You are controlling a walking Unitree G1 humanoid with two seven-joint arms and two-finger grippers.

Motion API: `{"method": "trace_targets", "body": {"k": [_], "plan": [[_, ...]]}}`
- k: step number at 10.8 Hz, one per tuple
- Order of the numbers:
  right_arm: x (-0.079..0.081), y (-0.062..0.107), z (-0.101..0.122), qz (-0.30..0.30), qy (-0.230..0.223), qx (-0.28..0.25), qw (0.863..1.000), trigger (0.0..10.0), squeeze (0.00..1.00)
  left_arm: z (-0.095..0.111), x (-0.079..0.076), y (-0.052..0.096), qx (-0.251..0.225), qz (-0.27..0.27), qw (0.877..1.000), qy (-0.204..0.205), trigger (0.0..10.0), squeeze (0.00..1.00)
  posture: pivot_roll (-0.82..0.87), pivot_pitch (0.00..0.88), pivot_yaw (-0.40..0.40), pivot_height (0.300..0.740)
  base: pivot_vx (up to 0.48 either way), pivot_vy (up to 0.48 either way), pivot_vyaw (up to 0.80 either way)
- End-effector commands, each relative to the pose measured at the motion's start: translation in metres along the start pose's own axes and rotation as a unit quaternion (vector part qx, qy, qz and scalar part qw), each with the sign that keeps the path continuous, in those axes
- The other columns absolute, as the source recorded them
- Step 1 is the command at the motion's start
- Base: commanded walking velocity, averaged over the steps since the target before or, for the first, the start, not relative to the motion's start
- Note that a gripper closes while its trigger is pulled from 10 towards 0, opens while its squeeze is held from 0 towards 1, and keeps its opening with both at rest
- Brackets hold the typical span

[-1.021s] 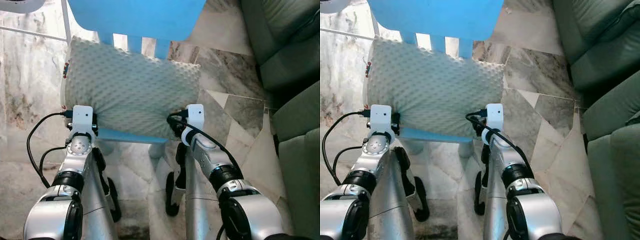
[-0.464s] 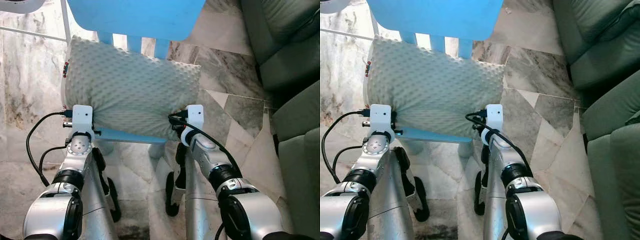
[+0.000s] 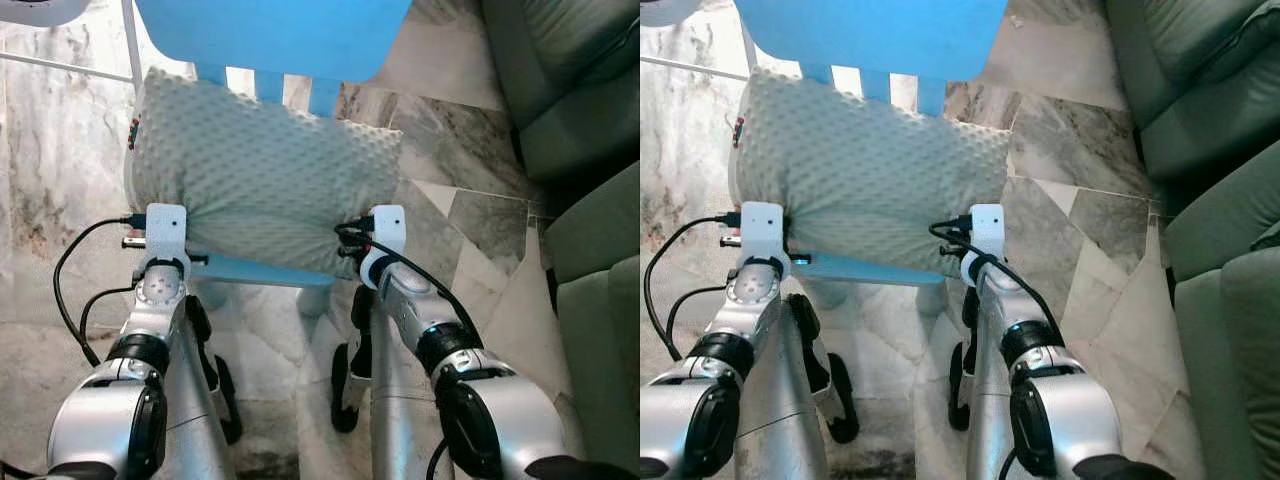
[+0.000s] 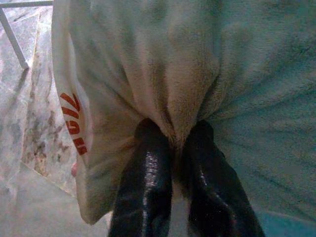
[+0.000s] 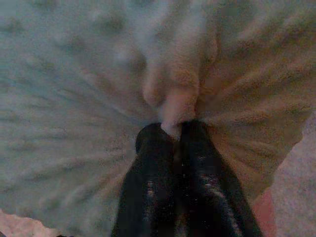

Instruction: Move the pillow to the sofa

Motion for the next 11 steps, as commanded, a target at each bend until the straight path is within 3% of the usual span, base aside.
{"method": "trace_targets", "body": {"k": [1,3,6,8,10,11], "plan": [[-0.008,0.004,-0.014,-0.017,-0.014,0.026,0.999,0.0,0.0,-0.008,0.004,0.003,0.01,0.011,1.0,-0.003,0.0,0.0,0.02,0.281,-0.116,0.515,0.0,0.0,0.0],[-0.014,0.005,-0.013,-0.027,-0.023,0.02,0.999,0.0,0.0,-0.013,0.007,0.008,0.001,0.008,1.0,-0.004,0.0,0.0,0.04,0.181,-0.106,0.515,0.0,0.0,0.0],[-0.037,0.017,-0.013,-0.051,-0.007,-0.028,0.998,0.0,0.0,-0.02,-0.004,0.031,-0.046,-0.039,0.998,0.007,0.0,0.0,0.06,0.075,-0.088,0.515,0.0,0.0,0.0],[-0.065,0.046,-0.013,-0.093,0.031,-0.096,0.99,0.0,0.0,-0.008,-0.001,0.064,-0.103,-0.024,0.994,0.004,0.0,0.0,0.08,0.001,-0.083,0.515,0.0,0.0,0.0],[-0.067,0.067,-0.017,-0.101,0.064,-0.12,0.986,0.0,0.0,0.006,0.0,0.086,-0.135,-0.026,0.991,-0.005,0.0,0.0,0.1,0.0,-0.084,0.515,0.0,0.0,0.0],[-0.061,0.087,-0.023,-0.098,0.088,-0.132,0.982,0.0,0.0,0.016,0.001,0.101,-0.155,-0.03,0.987,-0.012,0.0,0.0,0.09,0.0,-0.083,0.515,0.0,0.0,0.0]]}}
Point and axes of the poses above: a point about 5 cm out from each wrist's last joint towards the gripper, its own y axis pointing back from the gripper into the wrist, its own z axis along the axis of the wrist's last joint, x = y × z, the point moved 2 cm from there along -y, pointing out of the wrist towards the gripper, and after that the axes turned 5 degrees about y, right-handed, at the moved point
